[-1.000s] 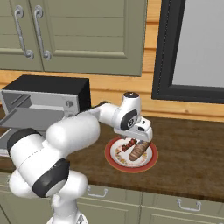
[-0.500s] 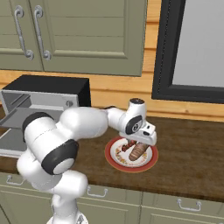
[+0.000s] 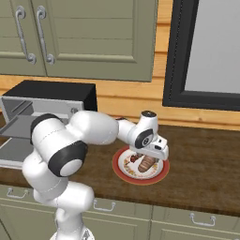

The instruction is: Pick up the kebab skewer and baguette bread, and place them inside the toaster oven. Close the toaster oven door and start by setting the timer.

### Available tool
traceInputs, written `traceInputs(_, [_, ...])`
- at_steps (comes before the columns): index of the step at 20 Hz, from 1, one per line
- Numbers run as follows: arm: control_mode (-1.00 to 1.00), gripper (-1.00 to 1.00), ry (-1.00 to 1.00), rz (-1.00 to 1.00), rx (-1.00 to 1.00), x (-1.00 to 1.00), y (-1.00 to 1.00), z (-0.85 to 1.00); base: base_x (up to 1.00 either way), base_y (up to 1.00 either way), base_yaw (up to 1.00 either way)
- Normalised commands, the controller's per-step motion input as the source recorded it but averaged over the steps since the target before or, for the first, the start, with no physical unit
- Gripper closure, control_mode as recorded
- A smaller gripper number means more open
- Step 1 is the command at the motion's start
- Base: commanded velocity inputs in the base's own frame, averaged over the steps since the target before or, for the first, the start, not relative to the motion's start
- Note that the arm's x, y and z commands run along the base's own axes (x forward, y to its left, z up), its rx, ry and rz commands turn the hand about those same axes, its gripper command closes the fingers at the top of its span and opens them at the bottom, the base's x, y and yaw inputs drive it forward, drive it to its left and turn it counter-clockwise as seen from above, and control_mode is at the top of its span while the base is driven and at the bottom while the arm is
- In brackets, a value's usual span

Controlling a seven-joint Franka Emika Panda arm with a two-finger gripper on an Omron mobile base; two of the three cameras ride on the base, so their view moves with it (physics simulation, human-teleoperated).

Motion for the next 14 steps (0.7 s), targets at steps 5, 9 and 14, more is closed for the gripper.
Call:
traceInputs(5, [-1.00, -1.00, 0.00, 0.00, 0.00, 0.10, 0.00, -0.17, 0.00, 0.00, 0.00])
traceInputs(9, [-1.00, -1.00, 0.00, 0.00, 0.00, 0.19, 0.00, -0.25, 0.00, 0.00, 0.00])
traceInputs(14, [-1.00, -1.00, 0.00, 0.00, 0.00, 0.11, 0.00, -0.20, 0.00, 0.00, 0.00])
